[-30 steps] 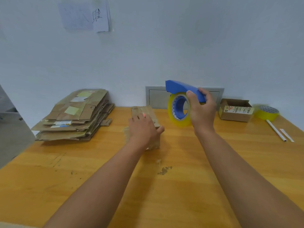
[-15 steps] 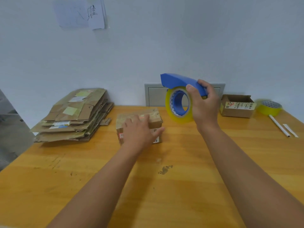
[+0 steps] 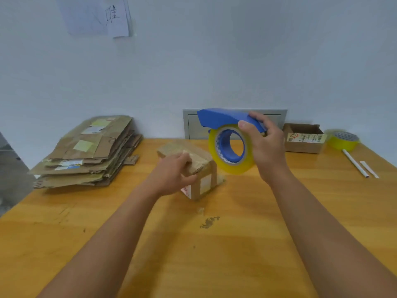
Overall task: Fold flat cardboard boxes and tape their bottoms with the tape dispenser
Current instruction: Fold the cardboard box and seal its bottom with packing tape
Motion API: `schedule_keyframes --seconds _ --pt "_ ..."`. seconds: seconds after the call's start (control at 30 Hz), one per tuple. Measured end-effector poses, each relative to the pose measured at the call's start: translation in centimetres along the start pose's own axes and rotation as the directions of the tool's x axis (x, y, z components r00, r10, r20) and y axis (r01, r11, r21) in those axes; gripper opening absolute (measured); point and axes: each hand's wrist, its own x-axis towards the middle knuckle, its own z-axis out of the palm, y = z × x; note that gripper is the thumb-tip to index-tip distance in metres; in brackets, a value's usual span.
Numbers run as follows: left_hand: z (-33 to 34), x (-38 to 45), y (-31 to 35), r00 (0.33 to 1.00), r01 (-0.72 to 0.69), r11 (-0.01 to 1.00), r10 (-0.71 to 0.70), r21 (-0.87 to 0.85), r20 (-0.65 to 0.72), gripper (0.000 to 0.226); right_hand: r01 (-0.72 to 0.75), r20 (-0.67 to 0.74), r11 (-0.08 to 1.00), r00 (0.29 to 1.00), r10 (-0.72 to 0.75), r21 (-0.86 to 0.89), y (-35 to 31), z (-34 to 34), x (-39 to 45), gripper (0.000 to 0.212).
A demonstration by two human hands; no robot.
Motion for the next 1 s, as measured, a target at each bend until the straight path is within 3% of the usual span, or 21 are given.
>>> schedule_keyframes --seconds 0.13,0.23,0.33,0.43,0.57,0.7,0.9,1.0 --pt "-3.0 -1.1 -1.8 0.967 -0.069 0.995 0.083 -0.065 0.243 0.060 0.009 0.125 1.000 0.992 -0.011 0.016 -0.4 -0.4 -0.6 0.039" --pt "-2.6 -1.9 -2.4 0.937 -0.042 0.988 0.091 -0.149 0.337 0.062 0.000 0.198 1.000 0.980 -0.006 0.030 -0.8 -0.3 -1.0 0.040" --pt "-0.8 -2.7 -2.0 0.972 -0.049 0.977 0.094 -0.206 0.215 0.060 -0.007 0.257 0.999 0.966 -0.002 0.035 -1.0 -0.2 -1.3 0.042" --pt "0.1 -2.8 -1.9 0.992 -0.083 0.985 0.096 -0.149 0.084 0.052 -0.021 0.286 0.999 0.958 0.010 0.035 -0.9 -0.3 -1.4 0.049" --pt "0.6 -2.7 -2.4 0.992 -0.059 0.986 0.075 -0.154 0.106 0.056 -0.033 0.297 0.999 0.955 0.024 0.026 -0.7 -1.0 -1.5 0.046" --pt "1.2 -2.8 -1.9 0.992 0.020 0.934 0.025 -0.357 0.123 0.062 -0.073 0.263 0.995 0.963 0.053 0.069 -0.8 -1.7 -1.5 0.041" --pt "2.8 -3.0 -1.0 0.986 -0.103 0.973 0.074 -0.207 -0.147 0.044 -0.094 0.259 0.990 0.964 0.065 0.102 -1.2 -2.1 -2.0 0.037" --pt "2.7 -3.0 -1.0 0.985 -0.111 0.977 0.084 -0.180 -0.154 0.048 -0.096 0.269 0.990 0.961 0.065 0.102 -1.3 -2.2 -2.2 0.040"
